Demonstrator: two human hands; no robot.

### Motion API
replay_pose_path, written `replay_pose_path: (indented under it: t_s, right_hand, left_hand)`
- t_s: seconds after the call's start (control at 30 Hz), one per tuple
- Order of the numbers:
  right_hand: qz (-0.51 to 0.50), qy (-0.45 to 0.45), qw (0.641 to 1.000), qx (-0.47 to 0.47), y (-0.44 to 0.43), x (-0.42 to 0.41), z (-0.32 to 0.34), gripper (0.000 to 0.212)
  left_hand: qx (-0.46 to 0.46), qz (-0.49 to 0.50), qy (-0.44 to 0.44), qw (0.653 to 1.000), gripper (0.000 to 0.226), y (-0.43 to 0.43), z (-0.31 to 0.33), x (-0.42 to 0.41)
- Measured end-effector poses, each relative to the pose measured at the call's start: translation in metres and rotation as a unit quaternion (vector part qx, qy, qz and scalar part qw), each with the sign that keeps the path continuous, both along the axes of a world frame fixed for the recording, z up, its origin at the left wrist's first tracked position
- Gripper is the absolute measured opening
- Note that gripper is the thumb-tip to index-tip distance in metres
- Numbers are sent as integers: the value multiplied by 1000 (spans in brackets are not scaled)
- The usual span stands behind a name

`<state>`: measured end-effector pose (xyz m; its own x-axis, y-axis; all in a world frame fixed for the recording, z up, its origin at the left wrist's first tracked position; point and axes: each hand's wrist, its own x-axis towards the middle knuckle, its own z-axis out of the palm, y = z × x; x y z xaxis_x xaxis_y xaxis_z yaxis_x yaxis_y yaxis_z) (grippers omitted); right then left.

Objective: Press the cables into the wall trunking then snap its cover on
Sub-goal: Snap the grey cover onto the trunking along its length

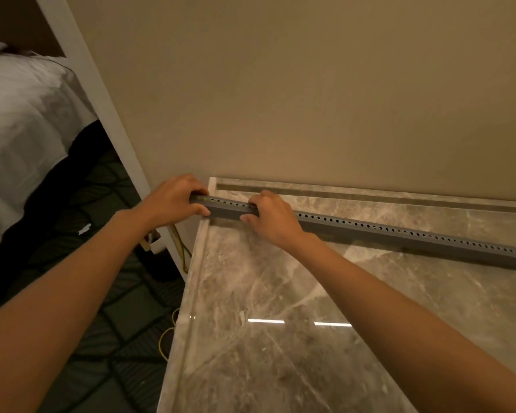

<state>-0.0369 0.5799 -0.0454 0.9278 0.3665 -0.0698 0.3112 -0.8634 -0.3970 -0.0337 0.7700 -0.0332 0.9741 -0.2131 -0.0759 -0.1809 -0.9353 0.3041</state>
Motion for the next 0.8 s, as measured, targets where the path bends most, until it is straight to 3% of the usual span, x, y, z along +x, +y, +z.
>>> replay_pose_path:
  t_s: [0.2, 0.5, 0.8]
  right_hand:
    - [28, 1, 1000, -10, 29, 5, -1, 31]
    - [44, -12, 998, -45, 32, 4, 3, 31]
    - [41, 11, 999, 1, 28, 9, -4, 29]
  left_hand:
    - [58, 9, 29, 998, 39, 23, 4, 4]
    - [74, -7, 17, 997, 27, 22, 0, 7]
    - [112, 2, 35, 993, 27, 16, 6, 7]
